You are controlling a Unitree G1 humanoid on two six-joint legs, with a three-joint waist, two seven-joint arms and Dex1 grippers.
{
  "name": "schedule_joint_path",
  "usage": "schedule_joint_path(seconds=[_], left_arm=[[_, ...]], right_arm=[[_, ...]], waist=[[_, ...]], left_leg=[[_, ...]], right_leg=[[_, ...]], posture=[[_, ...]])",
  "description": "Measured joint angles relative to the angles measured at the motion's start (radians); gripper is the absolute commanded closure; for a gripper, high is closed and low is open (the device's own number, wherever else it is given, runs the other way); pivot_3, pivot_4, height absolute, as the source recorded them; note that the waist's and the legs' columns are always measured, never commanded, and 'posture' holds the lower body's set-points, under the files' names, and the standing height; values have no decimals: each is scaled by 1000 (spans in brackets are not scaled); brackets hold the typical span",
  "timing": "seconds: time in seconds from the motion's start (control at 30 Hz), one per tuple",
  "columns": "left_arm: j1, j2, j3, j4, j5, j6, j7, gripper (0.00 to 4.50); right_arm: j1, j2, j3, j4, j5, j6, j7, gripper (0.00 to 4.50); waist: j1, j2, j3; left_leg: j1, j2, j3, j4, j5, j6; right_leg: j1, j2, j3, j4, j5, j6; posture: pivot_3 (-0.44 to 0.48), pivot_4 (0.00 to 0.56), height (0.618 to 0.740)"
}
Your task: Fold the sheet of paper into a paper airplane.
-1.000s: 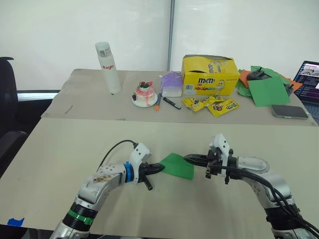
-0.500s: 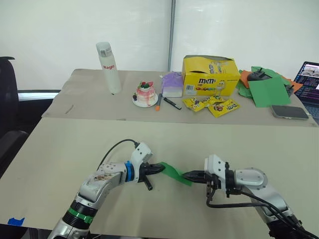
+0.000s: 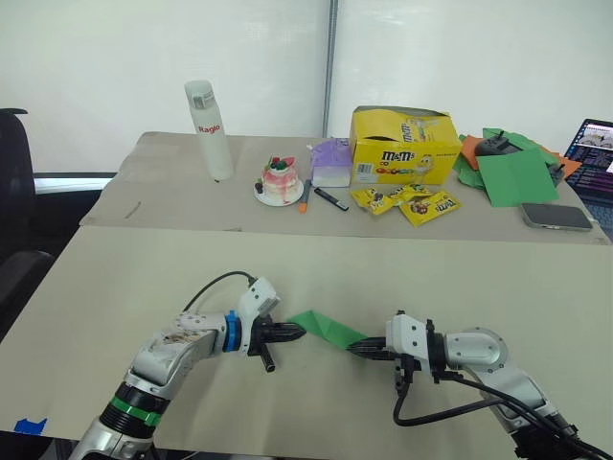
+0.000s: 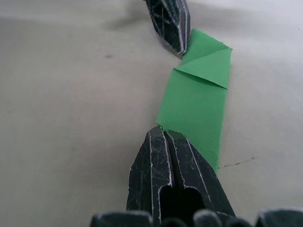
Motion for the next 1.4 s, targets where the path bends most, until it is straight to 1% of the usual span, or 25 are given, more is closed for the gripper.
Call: schedule_joint_path(seconds=[0.1,0.17,0.3,0.4,0.57,0.67,0.9,1.03,1.13,1.2,1.27,1.33,1.4], left_arm=[[-32,-28,41,20,-33,-6,-9,4500],[-62,-47,48,26,-36,-27,-18,4500],[-85,-86,7,73,-16,-88,-46,4500],[-100,-128,-22,113,8,-112,-40,4500],[-131,-131,-74,211,120,-163,14,4500],[-126,-131,-93,216,139,-200,1,4500],[-89,-131,-101,191,139,-218,-20,4500],[-87,-131,-110,191,146,-232,-20,4500],[-87,-130,-117,191,161,-247,-21,4500],[-85,-129,-118,195,167,-265,-26,4500],[-84,-125,-116,202,168,-271,-30,4500],[-86,-125,-116,212,168,-281,-34,4500],[-87,-126,-118,215,168,-285,-36,4500]], right_arm=[[0,0,0,1,0,0,-1,4478],[-1,0,3,0,-1,1,-2,4478],[-1,2,6,-7,0,20,-8,4478],[-1,1,6,-10,0,27,-9,4478],[3,1,8,-24,0,44,-20,4478],[3,-4,7,-43,1,72,-26,4478],[4,-4,2,-73,26,153,-37,4478],[17,-17,-19,-95,62,214,-40,3257],[35,-62,-58,-134,90,268,-38,2253],[38,-110,-103,-202,155,362,-22,2253],[17,-121,-156,-257,237,456,-25,2253],[-34,-115,-196,-284,288,514,-49,2865],[-68,-89,-206,-285,294,531,-82,3540]], waist=[[1,-1,0],[1,-2,0],[0,-1,0],[1,-2,0],[0,-2,0],[1,-2,0],[0,-2,-1],[4,-2,-1],[8,-2,-1],[9,-1,-1],[9,-1,-1],[8,-1,-2],[8,-2,-2]], left_leg=[[0,0,0,0,0,0],[0,0,0,0,0,0],[0,0,0,0,0,0],[0,0,0,1,0,0],[0,0,0,1,0,0],[0,1,0,1,0,0],[0,1,0,1,0,0],[0,1,-1,1,0,0],[0,1,-1,2,0,0],[0,1,-1,2,0,0],[0,1,-1,2,0,0],[0,1,-1,2,0,0],[0,2,-2,2,0,0]], right_leg=[[0,0,0,0,0,0],[0,0,0,0,0,0],[0,1,0,0,0,0],[0,2,0,0,0,0],[0,4,2,0,0,0],[1,4,3,0,0,0],[1,4,3,0,0,0],[1,4,3,0,0,0],[1,4,3,0,0,0],[1,4,3,0,0,0],[1,4,3,0,0,0],[1,4,3,0,0,0],[1,5,3,0,0,0]], posture=[[0,150,738],[0,150,738],[0,150,738],[0,150,738],[0,150,738],[0,150,738],[0,150,738],[0,150,738],[0,150,738],[0,150,738],[0,150,738],[0,150,738],[0,150,738]])
